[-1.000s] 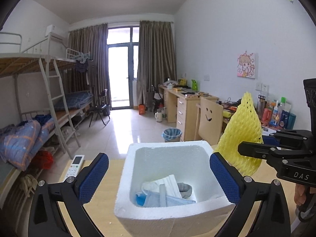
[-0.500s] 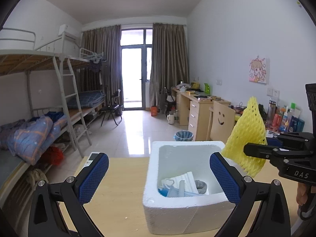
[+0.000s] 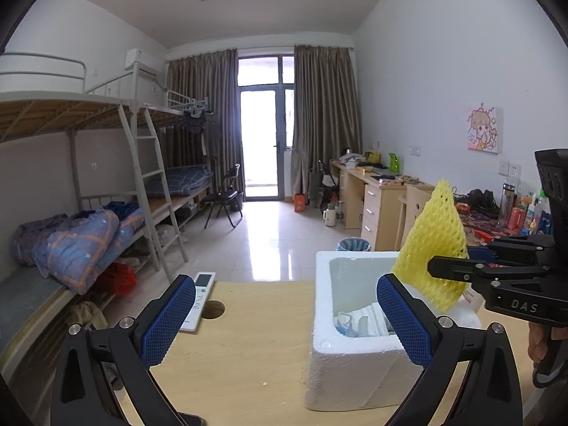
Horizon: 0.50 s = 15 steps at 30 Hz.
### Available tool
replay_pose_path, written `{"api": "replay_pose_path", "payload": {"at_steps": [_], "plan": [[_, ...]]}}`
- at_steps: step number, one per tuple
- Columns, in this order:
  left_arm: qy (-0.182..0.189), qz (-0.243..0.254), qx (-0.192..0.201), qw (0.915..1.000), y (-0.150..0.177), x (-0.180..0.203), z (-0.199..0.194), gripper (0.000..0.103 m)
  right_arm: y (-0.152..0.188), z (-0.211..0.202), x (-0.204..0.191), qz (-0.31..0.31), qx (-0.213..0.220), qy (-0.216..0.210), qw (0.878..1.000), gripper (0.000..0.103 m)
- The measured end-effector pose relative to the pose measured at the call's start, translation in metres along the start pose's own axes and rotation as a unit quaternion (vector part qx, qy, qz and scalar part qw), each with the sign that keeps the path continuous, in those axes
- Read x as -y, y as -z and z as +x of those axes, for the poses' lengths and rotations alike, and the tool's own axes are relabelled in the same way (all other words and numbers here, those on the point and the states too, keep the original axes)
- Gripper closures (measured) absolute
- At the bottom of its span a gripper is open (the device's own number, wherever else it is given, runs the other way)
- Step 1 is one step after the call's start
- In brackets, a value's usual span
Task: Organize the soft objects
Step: 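Open the left tool to drop the foam strip while the right tool lowers the sleeve into the box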
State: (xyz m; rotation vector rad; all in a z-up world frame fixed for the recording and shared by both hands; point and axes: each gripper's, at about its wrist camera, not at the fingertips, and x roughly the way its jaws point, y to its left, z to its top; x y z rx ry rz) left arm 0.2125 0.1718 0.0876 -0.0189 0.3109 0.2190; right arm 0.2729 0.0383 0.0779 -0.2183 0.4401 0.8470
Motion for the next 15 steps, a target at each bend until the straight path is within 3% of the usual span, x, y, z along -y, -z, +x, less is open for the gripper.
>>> {"api": "replay_pose_path", "payload": {"at_steps": [15], "plan": [[-0.007,0.000,-0.002,1.0000,0.0017,-0.0037,0.0016,0.001,-0.0030,0.0093,0.0017,0.000,-0.015,-0.002,1.000,0.077]]}}
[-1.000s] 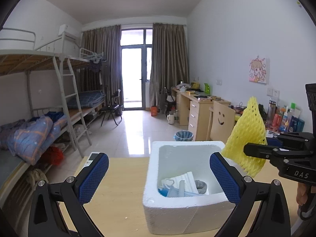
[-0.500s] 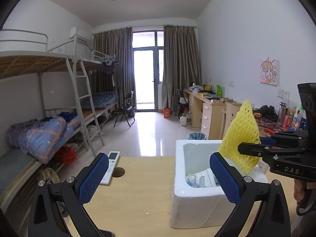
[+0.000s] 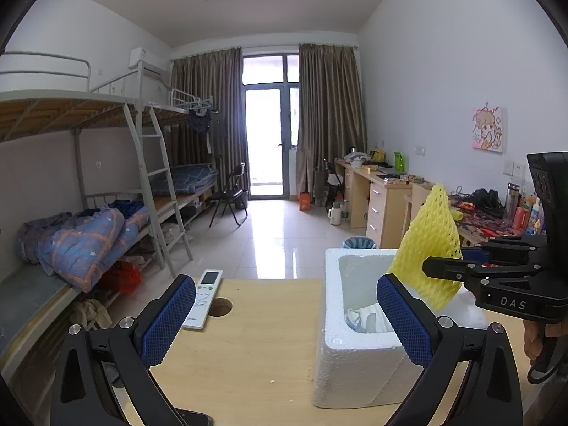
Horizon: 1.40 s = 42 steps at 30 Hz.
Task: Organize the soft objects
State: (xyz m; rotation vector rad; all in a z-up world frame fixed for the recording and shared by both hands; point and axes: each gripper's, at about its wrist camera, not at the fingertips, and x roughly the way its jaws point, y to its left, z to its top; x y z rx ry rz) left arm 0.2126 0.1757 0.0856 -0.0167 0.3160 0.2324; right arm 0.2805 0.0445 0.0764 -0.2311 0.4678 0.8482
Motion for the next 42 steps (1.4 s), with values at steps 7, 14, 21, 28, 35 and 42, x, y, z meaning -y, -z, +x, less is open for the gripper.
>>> {"api": "replay_pose_path", "payload": {"at_steps": [7,14,21,28,35,42], "plan": [[-0.003,0.000,0.001,1.0000,0.002,-0.002,0.000,0.001,-0.002,0.011,-0.001,0.007,-0.014,0.013,1.000,0.077],[0.000,-0.004,-0.001,1.0000,0.005,-0.003,0.000,0.001,-0.004,0.016,-0.006,0.009,-0.021,0.020,1.000,0.041],[0.002,-0.006,0.000,1.0000,0.003,-0.006,-0.002,0.001,-0.001,0.014,-0.005,0.012,-0.025,0.030,0.999,0.022],[0.004,-0.003,0.002,1.0000,0.001,-0.003,-0.005,0.001,0.000,0.008,-0.005,0.007,-0.021,0.029,0.999,0.021],[0.004,-0.007,-0.002,1.0000,0.001,0.007,-0.016,0.001,0.004,-0.007,-0.003,0.021,-0.012,0.037,0.999,0.020],[0.018,0.003,0.006,0.9998,-0.001,0.026,-0.036,0.001,0.009,-0.044,0.003,0.058,0.013,0.051,0.997,0.000]]}}
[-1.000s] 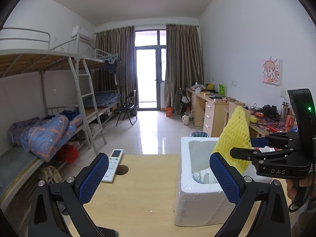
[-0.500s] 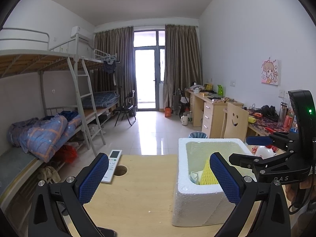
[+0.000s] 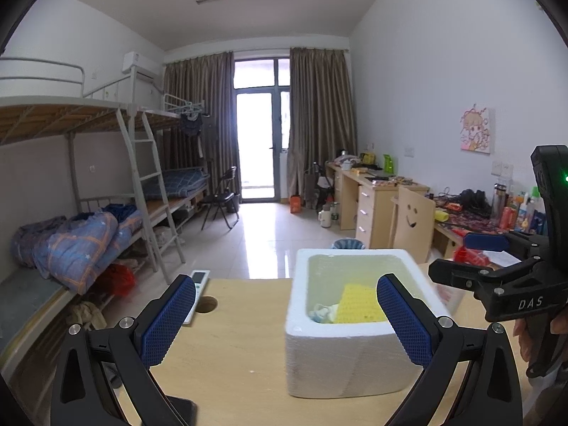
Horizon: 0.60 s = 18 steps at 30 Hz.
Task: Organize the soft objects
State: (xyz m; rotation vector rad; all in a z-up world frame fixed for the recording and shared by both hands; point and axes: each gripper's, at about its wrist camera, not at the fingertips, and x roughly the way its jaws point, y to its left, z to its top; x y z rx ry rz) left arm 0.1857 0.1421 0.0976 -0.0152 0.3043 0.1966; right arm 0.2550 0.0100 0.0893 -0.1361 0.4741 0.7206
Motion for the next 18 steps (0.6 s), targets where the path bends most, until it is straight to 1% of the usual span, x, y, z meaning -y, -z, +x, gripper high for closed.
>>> {"api": "replay_pose_path", "payload": {"at_steps": [3,8,18], "plan": [[0.005,0.000,0.004,1.0000,-0.003,0.009,-0.008,0.001,0.001,-0.014,0.001,0.007,0.003,0.006,1.000,0.000],[0.011,0.000,0.011,0.9999,-0.006,0.021,-0.020,0.001,0.005,-0.036,-0.002,-0.005,0.017,0.005,1.000,0.000],[0.008,0.008,0.032,0.9994,-0.013,0.043,-0.051,0.001,0.012,-0.078,-0.001,-0.015,0.047,0.019,0.999,0.000]]}}
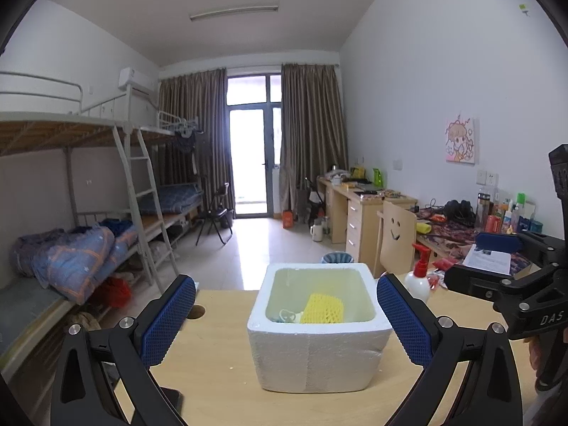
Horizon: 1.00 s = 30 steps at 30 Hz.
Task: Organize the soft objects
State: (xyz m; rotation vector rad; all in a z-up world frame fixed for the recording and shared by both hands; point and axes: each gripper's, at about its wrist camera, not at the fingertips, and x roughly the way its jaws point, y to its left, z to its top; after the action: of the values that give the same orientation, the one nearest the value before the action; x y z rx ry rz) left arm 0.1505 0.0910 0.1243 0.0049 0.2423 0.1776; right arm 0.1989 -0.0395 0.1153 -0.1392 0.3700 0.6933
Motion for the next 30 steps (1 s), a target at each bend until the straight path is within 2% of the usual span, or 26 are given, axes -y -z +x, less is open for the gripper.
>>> {"api": "replay_pose_path", "payload": {"at_steps": [17,30], "plan": [[0.012,0.017,0.047,0.9987,-0.003,0.023,-0.062,0.001,0.015,-0.066,-0.017,-0.012,0.045,0.010,0.999,0.000],[0.004,0.035,0.069,0.9970,0.003,0.034,-0.098,0.001,0.027,-0.098,-0.026,-0.019,0.065,0.016,0.998,0.000]]}}
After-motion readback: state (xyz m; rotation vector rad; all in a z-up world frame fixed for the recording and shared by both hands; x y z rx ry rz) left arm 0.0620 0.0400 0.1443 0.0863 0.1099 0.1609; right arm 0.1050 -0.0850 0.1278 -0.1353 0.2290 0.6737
